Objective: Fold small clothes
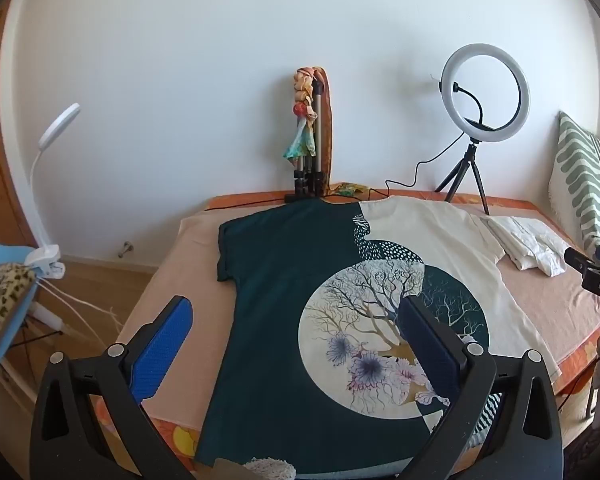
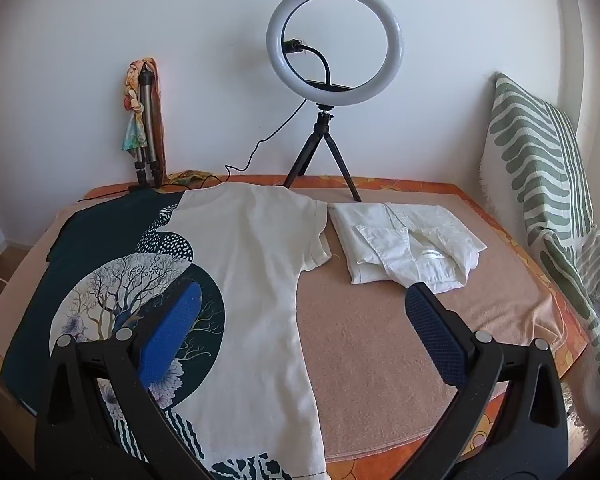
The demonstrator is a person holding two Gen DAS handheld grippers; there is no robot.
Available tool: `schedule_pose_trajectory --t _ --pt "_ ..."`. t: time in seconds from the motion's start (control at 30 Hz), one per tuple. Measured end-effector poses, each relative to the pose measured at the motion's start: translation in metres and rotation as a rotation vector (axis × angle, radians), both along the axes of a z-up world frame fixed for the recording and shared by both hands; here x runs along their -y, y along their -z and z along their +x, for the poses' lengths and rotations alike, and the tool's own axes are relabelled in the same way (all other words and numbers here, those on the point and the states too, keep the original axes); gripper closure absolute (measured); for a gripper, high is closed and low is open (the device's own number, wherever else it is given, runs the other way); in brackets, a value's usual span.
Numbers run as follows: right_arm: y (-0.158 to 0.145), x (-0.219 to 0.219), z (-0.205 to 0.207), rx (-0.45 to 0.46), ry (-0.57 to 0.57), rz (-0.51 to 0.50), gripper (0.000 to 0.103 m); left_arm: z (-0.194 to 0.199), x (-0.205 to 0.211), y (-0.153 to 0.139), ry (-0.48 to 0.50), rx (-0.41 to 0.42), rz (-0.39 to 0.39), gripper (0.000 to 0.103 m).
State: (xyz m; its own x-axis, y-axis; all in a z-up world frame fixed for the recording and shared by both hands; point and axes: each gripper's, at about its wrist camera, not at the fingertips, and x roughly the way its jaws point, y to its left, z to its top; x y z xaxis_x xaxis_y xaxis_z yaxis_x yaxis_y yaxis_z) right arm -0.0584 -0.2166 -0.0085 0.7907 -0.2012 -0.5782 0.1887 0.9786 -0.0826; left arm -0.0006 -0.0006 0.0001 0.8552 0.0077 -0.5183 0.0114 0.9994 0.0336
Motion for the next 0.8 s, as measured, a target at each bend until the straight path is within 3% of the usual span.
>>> schedule_pose_trajectory --t 0.8 --pt "0.0004 0.0010 -0.0009 0.003 -0.004 -0.010 0.000 -0.0010 -0.0038 -0.0044 -0.014 0.014 0.001 0.001"
